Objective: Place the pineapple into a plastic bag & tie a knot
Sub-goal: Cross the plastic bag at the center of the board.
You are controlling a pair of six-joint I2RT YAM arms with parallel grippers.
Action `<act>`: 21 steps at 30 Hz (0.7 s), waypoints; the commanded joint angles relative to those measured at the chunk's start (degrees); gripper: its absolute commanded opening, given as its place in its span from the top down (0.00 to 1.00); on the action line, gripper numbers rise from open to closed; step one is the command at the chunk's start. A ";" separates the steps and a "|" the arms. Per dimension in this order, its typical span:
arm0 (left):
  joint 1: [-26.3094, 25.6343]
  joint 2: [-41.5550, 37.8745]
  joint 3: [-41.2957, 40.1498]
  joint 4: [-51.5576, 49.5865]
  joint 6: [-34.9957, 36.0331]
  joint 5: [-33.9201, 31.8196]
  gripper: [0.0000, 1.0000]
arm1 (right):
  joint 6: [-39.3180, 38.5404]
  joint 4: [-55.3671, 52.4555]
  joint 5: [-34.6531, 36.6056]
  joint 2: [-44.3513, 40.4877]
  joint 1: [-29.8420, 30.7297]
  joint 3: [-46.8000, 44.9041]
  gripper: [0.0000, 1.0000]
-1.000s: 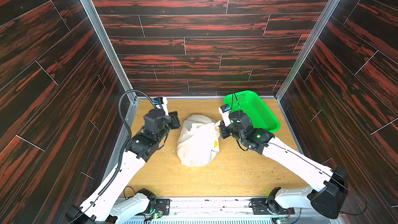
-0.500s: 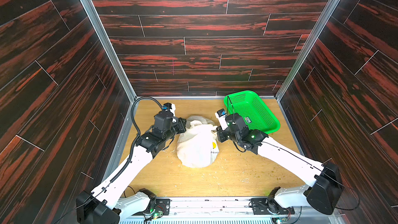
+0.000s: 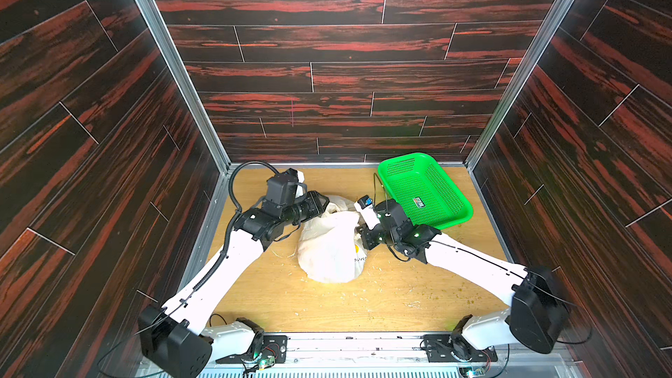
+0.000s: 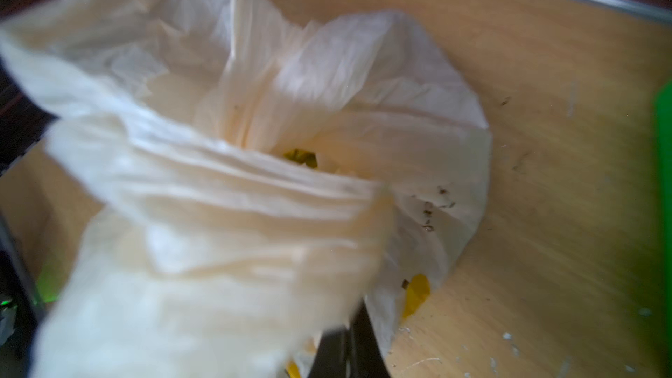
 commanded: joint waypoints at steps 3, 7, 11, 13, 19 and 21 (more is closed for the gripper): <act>0.22 1.31 3.26 -4.81 -1.59 1.29 0.54 | -0.15 5.73 -5.34 0.76 -0.12 -0.51 1.00; 0.21 2.32 4.90 -2.62 -0.43 3.32 0.59 | -0.36 6.61 -5.41 1.00 -0.20 -0.62 1.00; 0.21 5.66 9.59 -5.93 2.82 4.27 0.62 | -0.62 7.31 -5.35 0.58 -0.13 -1.54 1.00; 0.21 7.78 11.57 -9.46 4.51 3.78 0.63 | -0.51 7.92 -5.37 0.31 -0.16 -2.44 1.00; 0.21 13.78 16.94 -20.60 8.77 4.96 0.73 | -0.89 10.12 -5.95 1.33 -0.13 -4.46 1.00; 0.21 13.64 16.67 -21.85 8.82 5.03 0.73 | -1.20 11.04 -6.42 1.68 -0.20 -4.73 1.00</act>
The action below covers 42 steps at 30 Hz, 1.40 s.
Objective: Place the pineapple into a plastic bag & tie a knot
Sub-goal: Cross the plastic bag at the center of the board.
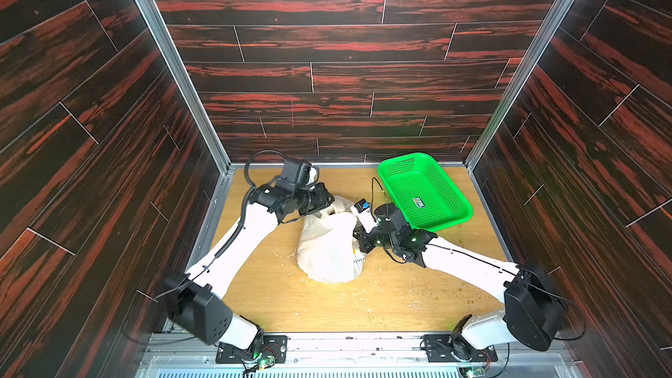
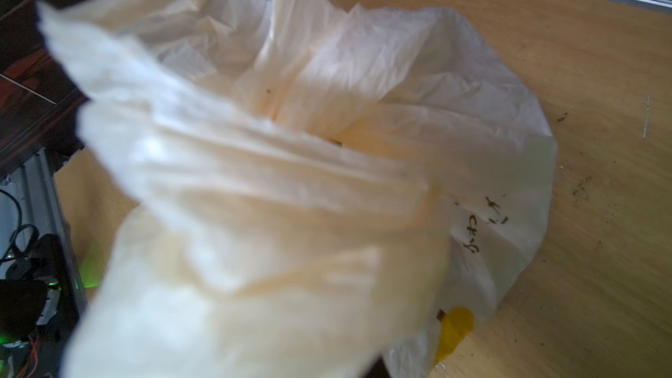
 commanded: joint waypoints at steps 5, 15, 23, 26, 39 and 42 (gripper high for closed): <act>0.21 -0.57 -1.18 -5.39 0.42 4.60 0.70 | -1.22 4.80 -2.61 1.64 -0.21 -1.95 1.00; 0.21 -0.46 -4.82 -5.02 -1.54 9.34 0.66 | -2.39 10.03 -5.47 2.32 -1.28 -5.83 1.00; -0.06 0.84 -5.49 -2.45 0.01 12.51 0.77 | -2.99 14.50 -8.40 3.31 -1.88 -6.23 1.00; -0.05 1.20 -5.23 -1.27 0.28 13.64 0.76 | -2.70 13.85 -9.26 3.42 -2.39 -5.44 1.00; 0.03 -0.99 -5.45 4.71 2.43 5.27 0.76 | -2.94 -7.86 -3.43 -9.28 -4.24 -2.11 0.52; 0.03 -1.74 -6.71 9.08 2.25 4.62 0.76 | -1.87 -16.89 -0.74 -14.37 -4.20 -0.18 0.48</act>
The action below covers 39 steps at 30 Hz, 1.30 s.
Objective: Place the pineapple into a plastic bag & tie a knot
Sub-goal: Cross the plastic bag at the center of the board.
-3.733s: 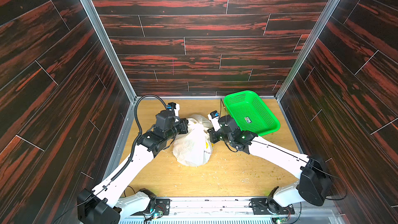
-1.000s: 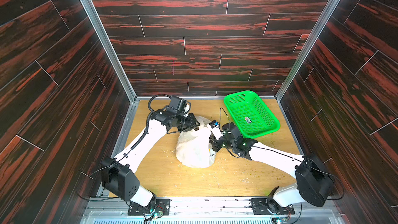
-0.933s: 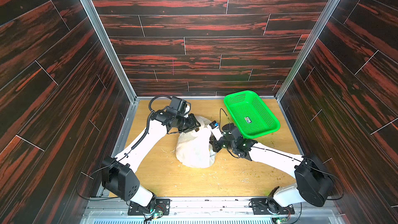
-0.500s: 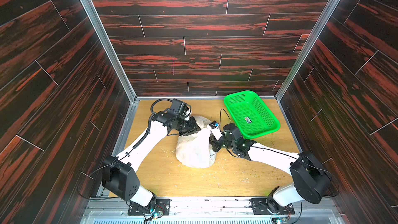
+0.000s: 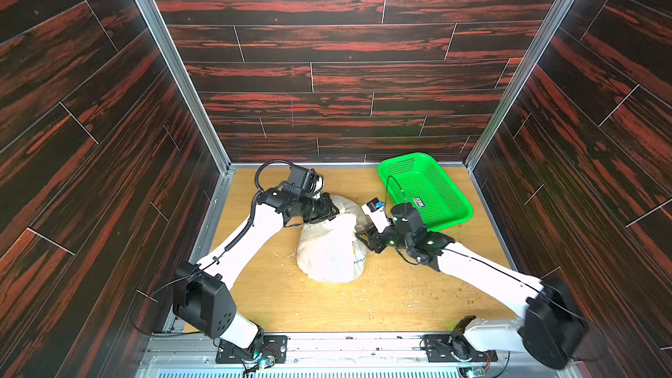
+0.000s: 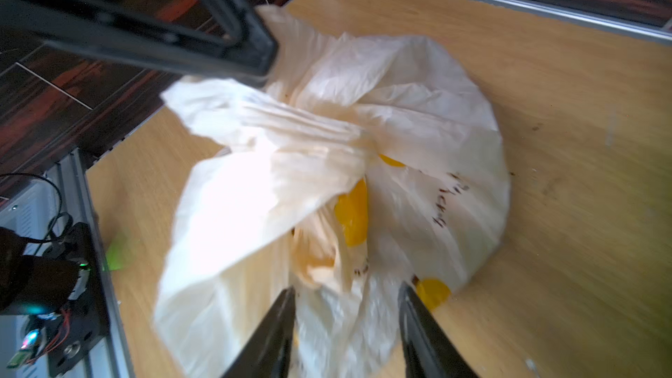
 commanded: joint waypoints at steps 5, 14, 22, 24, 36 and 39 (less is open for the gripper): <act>0.07 -4.91 -3.86 10.40 0.72 -2.96 0.76 | 12.74 -25.10 5.68 -2.59 0.01 16.19 0.22; 0.08 -11.08 -8.78 16.29 0.53 -14.76 0.63 | 37.78 -55.96 5.81 21.64 -0.08 54.40 0.22; 0.13 -17.10 -13.78 15.67 -0.65 -20.84 0.62 | 45.76 -77.83 2.63 43.13 -0.04 86.97 0.22; 0.25 -18.21 -14.55 15.39 -0.74 -21.05 0.62 | 46.25 -79.03 0.94 45.35 0.00 88.69 0.22; 0.26 -21.02 -15.09 13.54 -0.68 -21.71 0.62 | 46.80 -66.16 -7.65 42.52 0.36 72.46 0.22; 0.26 -20.66 -14.25 12.97 -0.38 -21.65 0.62 | 47.49 -61.86 -9.60 41.60 0.34 68.56 0.26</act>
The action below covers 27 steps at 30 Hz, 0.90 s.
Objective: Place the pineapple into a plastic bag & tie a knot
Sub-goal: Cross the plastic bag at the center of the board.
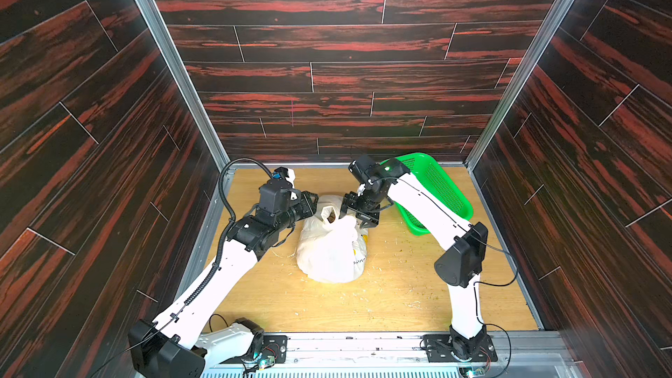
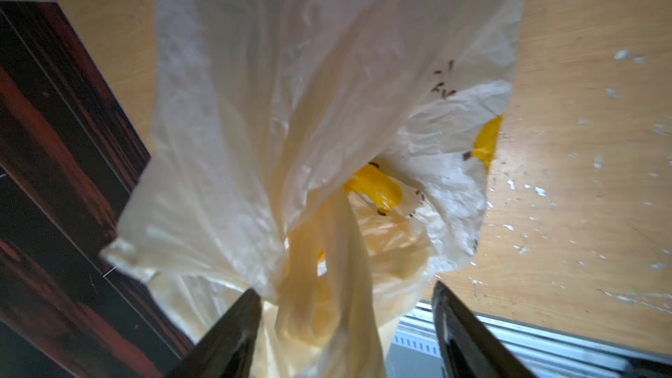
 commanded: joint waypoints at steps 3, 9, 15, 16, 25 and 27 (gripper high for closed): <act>0.30 -0.26 1.38 -2.68 0.61 -0.82 0.63 | 1.66 7.99 -3.91 -3.53 0.16 -4.09 0.31; 0.32 0.06 1.99 -3.48 0.84 -0.52 0.63 | 1.02 6.40 -1.03 -3.50 0.03 -1.19 0.33; 0.25 1.27 2.64 -3.13 1.06 0.48 0.63 | 0.83 4.52 0.16 -3.67 0.06 0.99 0.33; 0.27 1.47 2.72 -3.13 1.03 0.59 0.63 | 0.73 4.14 0.09 -3.67 0.04 1.23 0.34; 0.25 2.00 3.15 -2.23 1.02 1.64 0.63 | 1.08 9.14 -3.94 -4.08 0.11 -3.12 0.48; 0.26 2.37 2.80 -0.77 0.23 3.78 0.63 | 1.33 12.23 -5.28 -4.90 -0.02 -5.60 0.51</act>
